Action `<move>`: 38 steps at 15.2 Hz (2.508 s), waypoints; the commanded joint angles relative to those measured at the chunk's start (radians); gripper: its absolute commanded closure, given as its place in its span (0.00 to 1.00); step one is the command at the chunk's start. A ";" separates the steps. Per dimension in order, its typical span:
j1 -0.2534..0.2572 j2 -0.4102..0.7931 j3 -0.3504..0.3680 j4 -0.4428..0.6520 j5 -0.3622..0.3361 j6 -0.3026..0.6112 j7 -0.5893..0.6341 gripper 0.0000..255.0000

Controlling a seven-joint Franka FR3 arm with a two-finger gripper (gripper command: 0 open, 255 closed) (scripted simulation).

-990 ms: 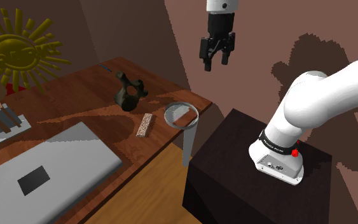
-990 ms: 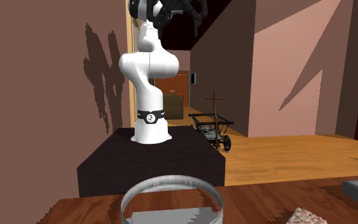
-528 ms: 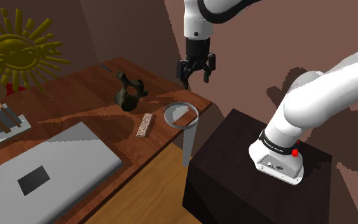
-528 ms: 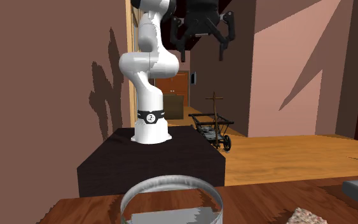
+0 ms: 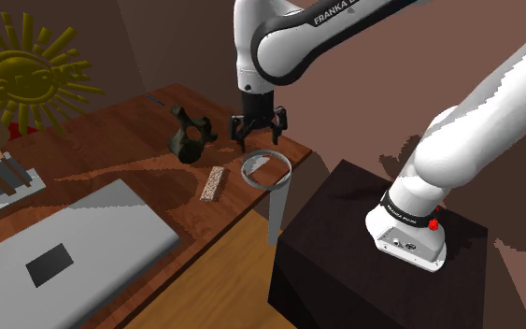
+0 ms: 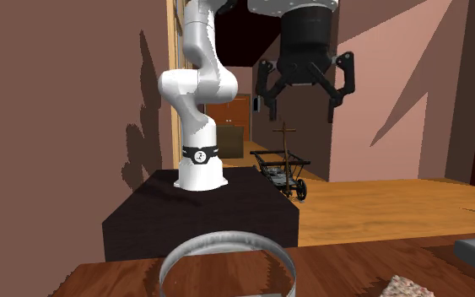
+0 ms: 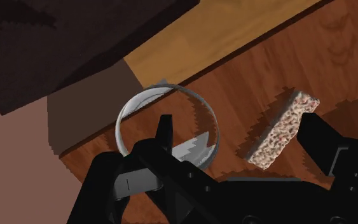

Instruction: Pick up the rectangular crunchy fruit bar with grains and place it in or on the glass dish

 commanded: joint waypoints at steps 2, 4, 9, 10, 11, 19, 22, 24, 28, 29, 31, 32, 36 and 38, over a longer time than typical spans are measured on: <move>-0.023 0.131 0.048 0.045 -0.061 0.094 0.135 0.00; -0.034 0.221 0.066 0.081 -0.121 0.147 0.230 0.00; -0.020 0.450 0.056 0.198 -0.305 0.238 0.479 0.00; -0.009 0.494 0.044 0.226 -0.341 0.249 0.526 0.00; 0.005 0.537 0.029 0.255 -0.374 0.258 0.570 0.00; 0.113 0.813 -0.098 0.483 -0.525 0.295 0.803 0.00; 0.121 0.844 -0.111 0.484 -0.541 0.322 0.813 0.00; 0.126 0.865 -0.119 0.486 -0.551 0.341 0.820 0.00; 0.131 0.881 -0.126 0.489 -0.559 0.355 0.825 0.00; 0.131 0.881 -0.126 0.489 -0.559 0.355 0.825 0.00; 0.131 0.881 -0.126 0.489 -0.559 0.355 0.825 0.00; 0.131 0.881 -0.126 0.489 -0.559 0.355 0.825 0.00; 0.131 0.881 -0.126 0.489 -0.559 0.354 0.825 1.00; 0.131 0.881 -0.126 0.489 -0.559 0.354 0.825 1.00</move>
